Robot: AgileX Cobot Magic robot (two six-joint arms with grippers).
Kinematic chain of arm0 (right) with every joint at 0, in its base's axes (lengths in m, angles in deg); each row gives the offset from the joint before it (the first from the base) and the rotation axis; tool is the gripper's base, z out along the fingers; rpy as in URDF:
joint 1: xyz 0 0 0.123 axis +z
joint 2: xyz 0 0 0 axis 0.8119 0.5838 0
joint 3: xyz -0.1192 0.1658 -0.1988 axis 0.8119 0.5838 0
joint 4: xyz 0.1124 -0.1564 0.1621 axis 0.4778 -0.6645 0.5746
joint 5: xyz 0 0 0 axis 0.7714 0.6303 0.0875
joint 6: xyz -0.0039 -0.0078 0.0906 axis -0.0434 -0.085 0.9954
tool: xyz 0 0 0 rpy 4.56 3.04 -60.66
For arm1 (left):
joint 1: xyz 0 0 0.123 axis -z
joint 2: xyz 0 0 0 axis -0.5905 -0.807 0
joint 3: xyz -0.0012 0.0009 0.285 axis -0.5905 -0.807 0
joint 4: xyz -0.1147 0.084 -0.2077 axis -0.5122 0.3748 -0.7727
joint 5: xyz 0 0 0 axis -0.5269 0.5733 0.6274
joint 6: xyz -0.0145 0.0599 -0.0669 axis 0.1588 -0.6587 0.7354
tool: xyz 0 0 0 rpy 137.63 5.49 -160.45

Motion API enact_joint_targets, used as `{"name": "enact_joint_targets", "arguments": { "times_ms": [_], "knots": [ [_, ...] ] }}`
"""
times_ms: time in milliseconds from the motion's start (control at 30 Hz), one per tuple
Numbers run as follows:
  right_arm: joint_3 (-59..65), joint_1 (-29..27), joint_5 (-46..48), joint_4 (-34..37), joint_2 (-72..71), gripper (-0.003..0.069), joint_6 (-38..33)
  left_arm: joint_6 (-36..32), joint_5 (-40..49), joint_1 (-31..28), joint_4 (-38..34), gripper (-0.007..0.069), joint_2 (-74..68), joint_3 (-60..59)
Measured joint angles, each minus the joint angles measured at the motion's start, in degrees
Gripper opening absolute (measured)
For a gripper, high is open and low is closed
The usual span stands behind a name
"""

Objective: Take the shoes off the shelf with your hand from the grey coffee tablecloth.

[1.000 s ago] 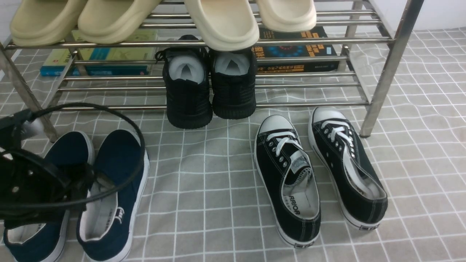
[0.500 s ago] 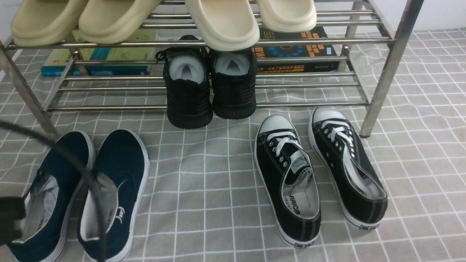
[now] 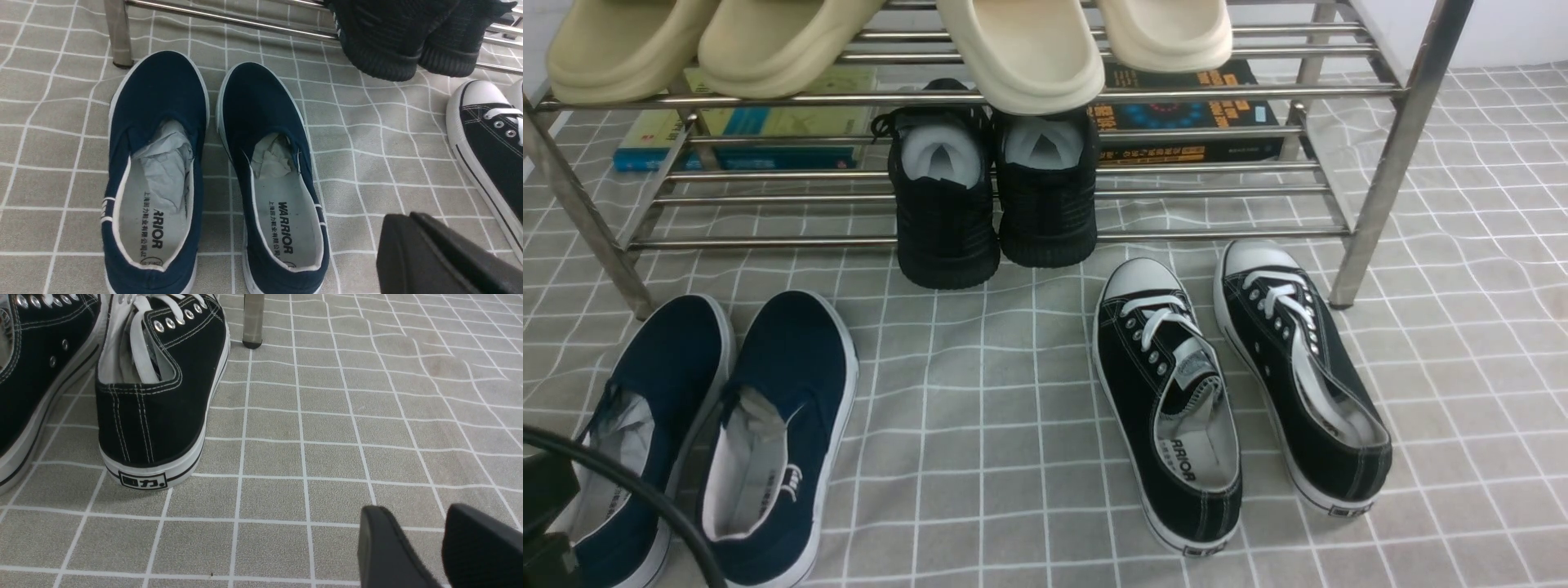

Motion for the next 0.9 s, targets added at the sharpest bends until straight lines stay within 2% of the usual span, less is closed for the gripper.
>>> {"name": "enact_joint_targets", "arguments": {
  "times_ms": [267, 533, 667, 900],
  "knots": [
    [0.0, 0.0, 0.0, 0.0, 0.0, 0.0239, 0.0, 0.0, -3.1, 0.0, 1.5, 0.0014, 0.0, -1.7],
    [0.0, 0.0, 0.0, 0.0, 0.0, 0.0239, 0.0, 0.5, -14.3, 0.0, 8.4, 0.0021, 11.3, -17.8],
    [0.0, 0.0, 0.0, 0.0, 0.0, 0.0239, 0.0, 4.3, -16.9, 0.0, 12.6, 0.0022, 17.4, -25.5],
    [0.0, 0.0, 0.0, 0.0, 0.0, 0.0239, 0.0, 10.6, -18.2, 0.0, 17.4, 0.0027, 21.0, -30.8]
  ]
}}
